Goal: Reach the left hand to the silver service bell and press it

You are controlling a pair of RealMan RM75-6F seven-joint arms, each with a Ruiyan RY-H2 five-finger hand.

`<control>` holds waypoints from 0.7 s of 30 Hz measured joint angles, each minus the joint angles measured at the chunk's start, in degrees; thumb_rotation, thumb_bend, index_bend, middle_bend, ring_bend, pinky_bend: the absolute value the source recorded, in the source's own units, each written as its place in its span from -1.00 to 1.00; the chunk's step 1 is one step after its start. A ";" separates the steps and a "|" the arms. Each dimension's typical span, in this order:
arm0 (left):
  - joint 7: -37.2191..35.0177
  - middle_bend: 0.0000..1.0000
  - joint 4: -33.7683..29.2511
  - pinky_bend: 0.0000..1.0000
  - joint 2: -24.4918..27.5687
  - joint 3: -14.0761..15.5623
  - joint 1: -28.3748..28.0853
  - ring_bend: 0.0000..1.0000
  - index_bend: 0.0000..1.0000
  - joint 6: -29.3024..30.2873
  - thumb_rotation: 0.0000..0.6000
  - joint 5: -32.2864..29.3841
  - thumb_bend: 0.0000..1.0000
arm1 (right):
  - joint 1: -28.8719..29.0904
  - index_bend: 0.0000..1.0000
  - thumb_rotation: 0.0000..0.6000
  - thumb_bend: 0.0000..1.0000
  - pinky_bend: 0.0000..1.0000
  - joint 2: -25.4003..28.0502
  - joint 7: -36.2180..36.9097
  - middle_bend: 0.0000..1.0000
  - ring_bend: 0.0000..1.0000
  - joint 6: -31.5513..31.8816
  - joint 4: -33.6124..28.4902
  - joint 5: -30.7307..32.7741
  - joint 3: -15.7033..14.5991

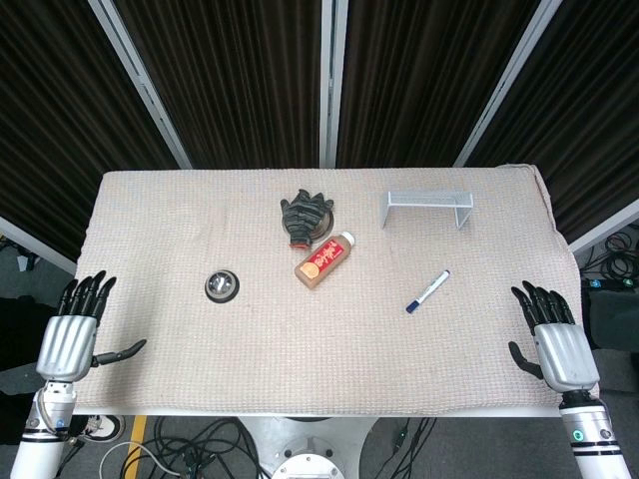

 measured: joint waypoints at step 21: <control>-0.77 -1.00 0.06 -1.00 -0.49 -0.32 -2.90 -1.00 -1.00 -3.44 -0.37 1.22 -1.00 | -0.22 -1.00 1.00 -0.43 -1.00 0.30 0.22 -1.00 -1.00 0.19 -0.24 0.52 0.16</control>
